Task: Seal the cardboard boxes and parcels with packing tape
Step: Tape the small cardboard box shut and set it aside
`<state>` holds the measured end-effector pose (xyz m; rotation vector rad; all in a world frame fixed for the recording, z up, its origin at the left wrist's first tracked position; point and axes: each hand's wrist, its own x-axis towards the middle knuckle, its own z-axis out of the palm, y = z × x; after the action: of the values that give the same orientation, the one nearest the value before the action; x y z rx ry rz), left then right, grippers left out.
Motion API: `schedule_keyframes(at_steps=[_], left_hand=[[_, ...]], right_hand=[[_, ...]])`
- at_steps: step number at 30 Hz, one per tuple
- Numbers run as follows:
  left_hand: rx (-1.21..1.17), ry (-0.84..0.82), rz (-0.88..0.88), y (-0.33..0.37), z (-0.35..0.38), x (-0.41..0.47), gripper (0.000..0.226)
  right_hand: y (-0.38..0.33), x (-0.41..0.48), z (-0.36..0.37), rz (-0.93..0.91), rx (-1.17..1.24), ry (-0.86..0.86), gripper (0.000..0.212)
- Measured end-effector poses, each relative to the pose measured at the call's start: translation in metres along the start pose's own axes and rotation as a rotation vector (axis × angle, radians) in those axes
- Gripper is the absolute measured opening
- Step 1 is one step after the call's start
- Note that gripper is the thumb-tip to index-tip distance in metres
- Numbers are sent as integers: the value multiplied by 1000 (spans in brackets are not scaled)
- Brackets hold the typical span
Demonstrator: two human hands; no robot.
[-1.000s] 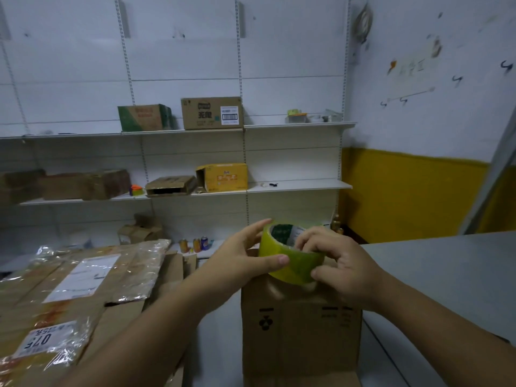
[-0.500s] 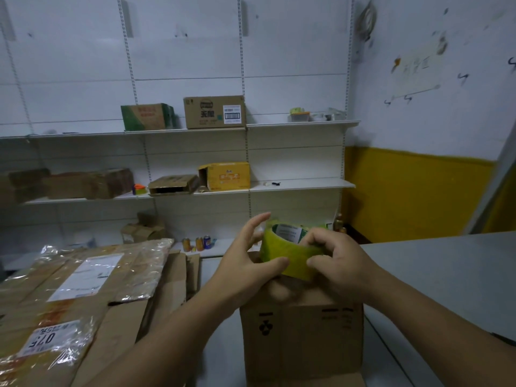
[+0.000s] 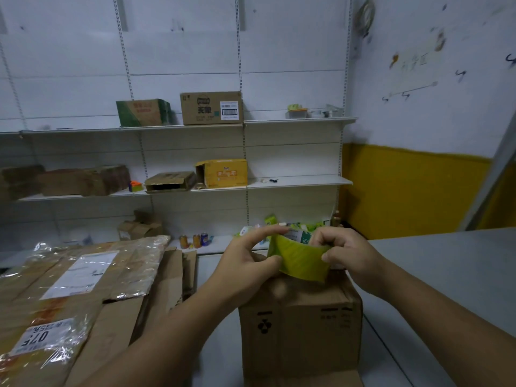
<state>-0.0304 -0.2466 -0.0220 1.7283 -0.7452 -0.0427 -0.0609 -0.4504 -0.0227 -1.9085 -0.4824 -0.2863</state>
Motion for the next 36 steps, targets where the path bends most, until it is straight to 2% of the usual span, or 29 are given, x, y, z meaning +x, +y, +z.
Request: schedule_keyframes(at_steps=[3,6,8,14,19,22,25,28,31,33,34,36], left_hand=[[-8,14,-17,-3,2,-1,53],[-5,41,-8,-3,5,-4,55],[-5,43,13,-3,7,-5,56],[-23,69,53,-4,2,-4,55],[-115,-43,2,5,-6,-2,45],[-190,-101,5,11,-8,-2,34],[-201,-25,16,11,-8,-4,36],[-133,103,58,10,-4,-7,37],[-48,116,86,12,3,-11,39],[-67,119,109,16,5,-14,38],[-94,114,108,19,5,-15,39],[-153,99,89,23,2,-15,43]], right_hand=[[-2,-1,2,14,-99,21,12],[-9,-3,6,-32,-457,88,14],[-18,-5,14,-53,-552,70,18],[-21,-4,11,-22,-324,39,14],[-18,-4,3,-79,-80,13,23],[-18,-2,-2,-104,-1,-7,21],[-13,-2,-2,-101,-58,50,26],[-10,-4,7,-90,-236,196,16],[-15,-9,21,-121,-339,198,12],[-15,-12,24,-162,-383,234,24],[-16,-13,22,-171,-357,258,31],[-19,-15,17,-200,-167,251,29]])
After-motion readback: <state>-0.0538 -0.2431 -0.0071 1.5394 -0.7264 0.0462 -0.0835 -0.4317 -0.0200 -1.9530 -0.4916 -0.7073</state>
